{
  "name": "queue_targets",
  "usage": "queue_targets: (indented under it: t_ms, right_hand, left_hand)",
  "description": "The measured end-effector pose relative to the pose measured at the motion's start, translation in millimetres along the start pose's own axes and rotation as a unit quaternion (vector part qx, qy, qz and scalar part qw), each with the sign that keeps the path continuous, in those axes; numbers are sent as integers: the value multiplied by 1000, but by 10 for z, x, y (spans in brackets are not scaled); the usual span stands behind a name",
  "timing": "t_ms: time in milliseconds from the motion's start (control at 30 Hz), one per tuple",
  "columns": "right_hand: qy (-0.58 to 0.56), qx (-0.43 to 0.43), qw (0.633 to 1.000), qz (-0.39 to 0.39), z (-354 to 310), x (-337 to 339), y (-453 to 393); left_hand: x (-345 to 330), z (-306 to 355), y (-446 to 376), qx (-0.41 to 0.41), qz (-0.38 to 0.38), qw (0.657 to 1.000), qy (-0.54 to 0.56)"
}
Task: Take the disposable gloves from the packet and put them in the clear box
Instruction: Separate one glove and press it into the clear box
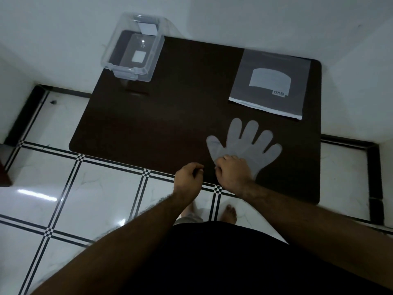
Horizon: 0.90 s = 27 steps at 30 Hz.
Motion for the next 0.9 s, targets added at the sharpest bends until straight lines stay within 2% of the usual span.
queue_targets:
  t_ms: [67,233,367,433,600,733,900]
  right_hand:
    - [-37,2,999,9,49,4,30]
    - [-211,8,977,12,201,-2,108]
    - [-297,-20,954,23,327,-20,183]
    - [-328,-39,944,21,388,-27,216]
    - [-390,-63,919,5,459,7,311]
    - [-467,-77,880,-21,465,1,389]
    - [-500,-109,859,-4,541,-15,438]
  left_hand:
    - [-23,3,-33,18,-8,1000,20]
    - [-160,77,-170,66,-49,988,127]
    - [-380,167,-244,110,-106,938,311]
    - [-476,223,-257,113,-126,916,363]
    - [-582,275,-231,119,-115,908,384]
    - [-590,264,-227,130,-107,915,366]
    - [-575,283,-221,148,-106,922,343]
Point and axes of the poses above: each hand's wrist, its own y-axis away from the middle knuckle, its own x-axis out of the back of the hand, z = x × y, the point moved 6 cm from there along -y, towards the middle knuckle, and after that the axes turned 13 degrees about -z, right-handed, at the moved point
